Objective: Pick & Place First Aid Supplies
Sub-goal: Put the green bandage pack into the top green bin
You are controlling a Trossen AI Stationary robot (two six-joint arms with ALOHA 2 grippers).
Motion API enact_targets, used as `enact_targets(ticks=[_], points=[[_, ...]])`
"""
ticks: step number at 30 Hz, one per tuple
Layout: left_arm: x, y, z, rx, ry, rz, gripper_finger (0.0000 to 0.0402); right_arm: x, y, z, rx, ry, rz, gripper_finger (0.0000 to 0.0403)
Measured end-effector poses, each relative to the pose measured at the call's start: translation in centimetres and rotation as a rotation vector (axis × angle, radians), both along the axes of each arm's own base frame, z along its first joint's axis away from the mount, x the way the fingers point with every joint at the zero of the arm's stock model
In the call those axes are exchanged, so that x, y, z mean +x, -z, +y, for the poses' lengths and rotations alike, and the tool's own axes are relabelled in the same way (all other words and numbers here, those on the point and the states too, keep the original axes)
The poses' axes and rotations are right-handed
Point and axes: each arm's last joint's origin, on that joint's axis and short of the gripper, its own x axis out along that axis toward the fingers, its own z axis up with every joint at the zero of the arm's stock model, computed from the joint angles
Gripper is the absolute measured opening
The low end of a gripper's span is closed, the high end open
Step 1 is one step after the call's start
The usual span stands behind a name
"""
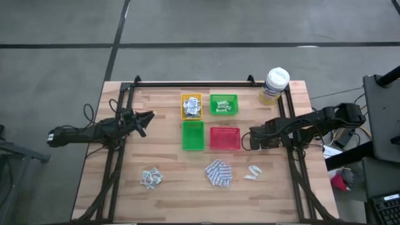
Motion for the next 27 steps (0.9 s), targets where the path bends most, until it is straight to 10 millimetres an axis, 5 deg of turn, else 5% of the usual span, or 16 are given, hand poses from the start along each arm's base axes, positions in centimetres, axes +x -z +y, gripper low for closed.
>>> enact_targets(ticks=[21,27], points=[[0.0,0.0,0.0,-0.001,0.000,0.000,0.0108,-0.3,0.2,0.0,0.002,-0.086,0.008,0.0009],[0.0,0.0,0.0,-0.001,0.000,-0.001,0.0108,0.6,-1.3,0.0,0.005,-0.175,0.005,0.0008]])
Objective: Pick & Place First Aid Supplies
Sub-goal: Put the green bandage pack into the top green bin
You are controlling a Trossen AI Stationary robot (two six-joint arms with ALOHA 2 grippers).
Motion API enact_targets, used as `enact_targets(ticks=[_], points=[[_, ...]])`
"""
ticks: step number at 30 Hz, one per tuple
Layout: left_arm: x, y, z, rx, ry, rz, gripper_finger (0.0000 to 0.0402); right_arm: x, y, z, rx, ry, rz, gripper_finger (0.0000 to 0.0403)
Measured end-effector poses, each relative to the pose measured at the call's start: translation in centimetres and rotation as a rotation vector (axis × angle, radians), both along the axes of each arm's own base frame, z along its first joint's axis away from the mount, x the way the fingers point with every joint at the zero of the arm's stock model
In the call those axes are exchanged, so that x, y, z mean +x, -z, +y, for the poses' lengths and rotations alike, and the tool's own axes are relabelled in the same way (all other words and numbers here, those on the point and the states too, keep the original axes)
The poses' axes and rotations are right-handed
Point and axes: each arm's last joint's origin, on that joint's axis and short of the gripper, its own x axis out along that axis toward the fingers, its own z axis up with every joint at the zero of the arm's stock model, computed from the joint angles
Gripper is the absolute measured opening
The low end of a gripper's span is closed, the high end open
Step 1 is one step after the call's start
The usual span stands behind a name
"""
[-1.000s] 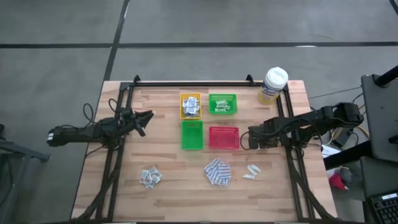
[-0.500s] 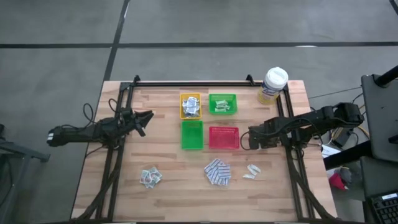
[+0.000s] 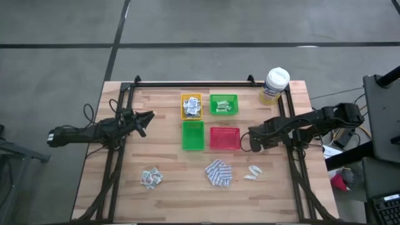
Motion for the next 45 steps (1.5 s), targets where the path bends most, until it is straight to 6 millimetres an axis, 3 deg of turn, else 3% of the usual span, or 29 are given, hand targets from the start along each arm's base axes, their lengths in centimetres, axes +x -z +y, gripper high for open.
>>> enact_targets(ticks=[8,15,23,34,39,45], points=[[0.0,0.0,0.0,0.000,0.000,0.000,0.0108,2.2,-3.1,0.0,0.003,-0.144,-0.109,0.0008],[0.0,0.0,0.0,0.000,0.000,0.000,0.0108,3.9,-5.5,-0.1,-0.013,-0.408,-0.235,0.0008],[0.0,0.0,0.0,0.000,0.000,0.000,0.0108,5.9,-7.4,-0.4,-0.163,-0.653,-0.398,0.0008],[0.0,0.0,0.0,0.000,0.000,0.000,0.0108,9.4,-10.9,-1.6,-0.595,-0.560,-0.645,0.0008],[0.0,0.0,0.0,0.000,0.000,0.000,0.0108,10.6,-12.0,-3.4,-0.719,-0.474,-0.647,0.0008],[0.0,0.0,0.0,0.000,0.000,0.000,0.0108,12.8,-12.0,-6.5,-0.750,-0.349,-0.601,0.0008]])
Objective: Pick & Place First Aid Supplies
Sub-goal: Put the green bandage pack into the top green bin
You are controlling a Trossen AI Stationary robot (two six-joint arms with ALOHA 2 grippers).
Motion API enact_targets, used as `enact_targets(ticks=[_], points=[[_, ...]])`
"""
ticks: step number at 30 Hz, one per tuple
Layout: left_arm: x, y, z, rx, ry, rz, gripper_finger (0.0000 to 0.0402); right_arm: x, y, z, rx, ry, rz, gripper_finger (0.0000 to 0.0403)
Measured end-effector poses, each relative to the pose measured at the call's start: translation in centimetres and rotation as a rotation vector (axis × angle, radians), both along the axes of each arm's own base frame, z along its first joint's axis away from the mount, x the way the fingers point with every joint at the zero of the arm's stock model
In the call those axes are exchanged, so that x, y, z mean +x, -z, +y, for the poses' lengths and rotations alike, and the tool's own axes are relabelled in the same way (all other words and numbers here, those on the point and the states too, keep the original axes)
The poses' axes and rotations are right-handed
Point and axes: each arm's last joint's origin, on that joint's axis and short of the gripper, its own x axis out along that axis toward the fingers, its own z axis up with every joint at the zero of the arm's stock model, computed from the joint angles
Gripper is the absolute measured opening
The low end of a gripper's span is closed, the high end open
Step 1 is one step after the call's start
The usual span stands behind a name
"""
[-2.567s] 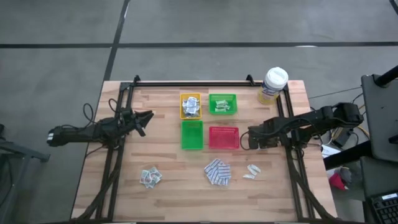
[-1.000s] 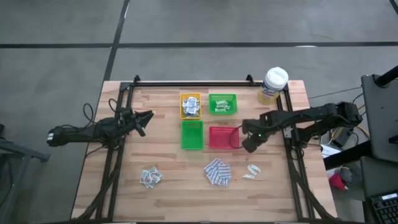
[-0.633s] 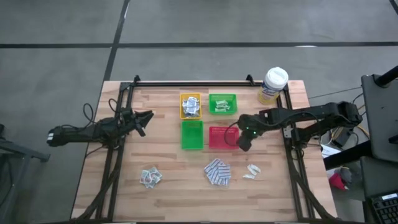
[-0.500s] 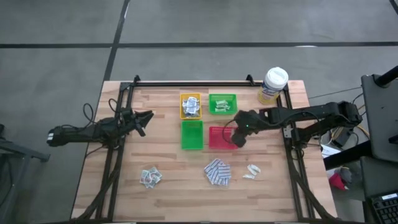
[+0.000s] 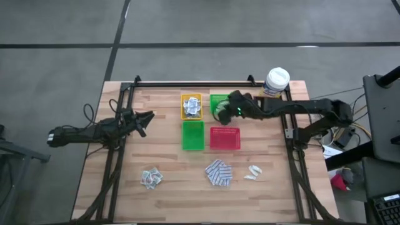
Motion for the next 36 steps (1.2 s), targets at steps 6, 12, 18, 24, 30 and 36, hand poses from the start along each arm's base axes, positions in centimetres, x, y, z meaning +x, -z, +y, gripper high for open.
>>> enact_targets(ticks=[6,12,18,24,30,36], points=[[0.0,0.0,0.0,0.000,0.000,0.000,0.0108,2.7,0.3,-3.2,0.110,0.109,-0.004,0.0008],[0.0,0.0,0.0,0.000,0.000,0.000,0.0108,4.5,1.3,-6.2,0.212,0.154,0.117,0.0008],[0.0,0.0,0.0,0.002,0.000,0.001,0.0108,4.6,3.0,-9.0,0.293,0.184,0.226,0.0008],[0.0,0.0,0.0,0.002,0.000,0.001,0.0108,4.0,5.4,-10.7,0.413,0.186,0.269,0.0008],[0.0,0.0,0.0,0.002,0.000,0.001,0.0108,3.6,6.3,-11.1,0.434,0.203,0.303,0.0008],[0.0,0.0,0.0,0.002,0.000,0.002,0.0108,3.5,6.5,-11.2,0.414,0.187,0.325,0.0008]])
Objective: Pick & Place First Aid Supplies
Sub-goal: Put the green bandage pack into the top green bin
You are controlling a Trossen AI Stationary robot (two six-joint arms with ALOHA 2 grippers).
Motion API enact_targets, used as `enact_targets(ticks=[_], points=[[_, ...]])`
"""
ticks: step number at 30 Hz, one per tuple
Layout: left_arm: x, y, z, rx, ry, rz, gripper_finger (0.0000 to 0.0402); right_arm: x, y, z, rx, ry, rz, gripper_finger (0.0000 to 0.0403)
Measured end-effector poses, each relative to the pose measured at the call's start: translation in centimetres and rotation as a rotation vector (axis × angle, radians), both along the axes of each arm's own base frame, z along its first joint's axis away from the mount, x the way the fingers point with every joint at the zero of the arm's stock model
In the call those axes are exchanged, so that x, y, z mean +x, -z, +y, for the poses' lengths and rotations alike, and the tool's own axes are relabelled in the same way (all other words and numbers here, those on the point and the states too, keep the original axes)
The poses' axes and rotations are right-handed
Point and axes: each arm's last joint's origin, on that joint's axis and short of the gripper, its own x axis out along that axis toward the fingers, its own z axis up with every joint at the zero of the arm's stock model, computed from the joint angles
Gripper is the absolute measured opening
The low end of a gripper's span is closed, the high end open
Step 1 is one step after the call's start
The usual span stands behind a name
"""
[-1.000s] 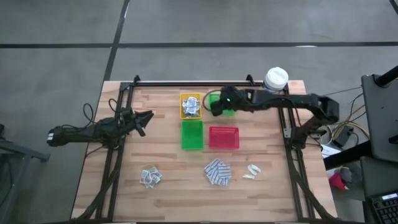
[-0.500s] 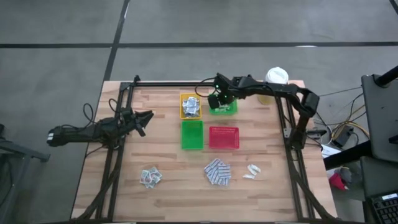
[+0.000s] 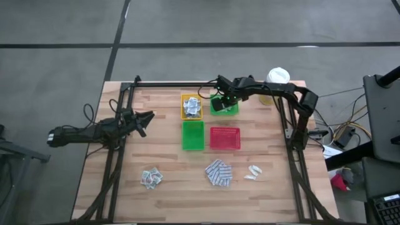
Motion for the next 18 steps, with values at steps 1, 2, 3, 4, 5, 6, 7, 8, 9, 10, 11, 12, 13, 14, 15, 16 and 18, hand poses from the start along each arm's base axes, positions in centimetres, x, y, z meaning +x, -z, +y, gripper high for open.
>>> enact_targets(ticks=[1,2,3,4,5,6,7,8,9,10,11,12,13,14,15,16,18], points=[[0.00,0.00,0.00,0.000,0.000,0.001,0.0108,-0.03,0.20,-0.02,-0.003,0.000,0.011,0.0008],[0.00,0.00,0.00,0.000,0.000,0.000,0.0108,-0.05,0.40,-0.07,-0.002,0.001,0.017,0.0009],[0.00,0.00,0.00,0.000,0.000,0.000,0.0108,-0.05,0.55,-0.09,-0.001,0.001,0.022,0.0009],[0.00,0.00,0.00,0.000,0.000,0.000,0.0108,-0.04,0.65,-0.10,-0.002,0.001,0.026,0.0009],[0.00,0.00,0.00,0.000,0.000,0.000,0.0108,0.01,0.70,-0.12,-0.004,0.000,0.025,0.0009],[0.00,0.00,0.00,0.000,0.000,0.000,0.0108,0.07,0.76,-0.13,-0.007,-0.003,0.024,0.0009],[0.00,0.00,0.00,0.000,0.000,0.001,0.0108,0.12,0.83,-0.16,-0.009,-0.005,0.024,0.0009],[0.00,0.00,0.00,0.000,0.000,0.001,0.0108,0.16,0.95,-0.16,-0.011,-0.005,0.027,0.0009],[0.00,0.00,0.00,0.000,0.000,0.001,0.0108,0.17,1.06,-0.21,-0.018,-0.002,0.035,0.0009],[0.00,0.00,0.00,0.000,0.000,0.001,0.0108,0.17,1.12,-0.23,-0.023,-0.001,0.040,0.0009],[0.00,0.00,0.00,0.000,0.000,0.001,0.0108,0.17,1.12,-0.23,-0.024,-0.002,0.041,0.0009],[0.00,0.00,0.00,0.000,0.000,0.001,0.0108,0.16,1.10,-0.24,-0.026,-0.003,0.042,0.0009],[0.00,0.00,0.00,0.000,0.000,0.001,0.0108,0.15,1.09,-0.27,-0.027,-0.004,0.042,0.0009],[0.00,0.01,0.00,0.001,0.000,0.001,0.0108,0.15,1.09,-0.26,-0.028,-0.007,0.042,0.0009],[0.00,0.00,0.00,0.001,0.000,0.001,0.0108,0.15,1.10,-0.26,-0.028,-0.008,0.043,0.0009],[0.00,0.00,0.00,0.001,0.000,0.001,0.0108,0.15,1.10,-0.26,-0.028,-0.009,0.043,0.0009],[0.00,0.00,0.00,0.001,0.000,0.001,0.0108,0.16,1.09,-0.26,-0.029,-0.013,0.043,0.0009]])
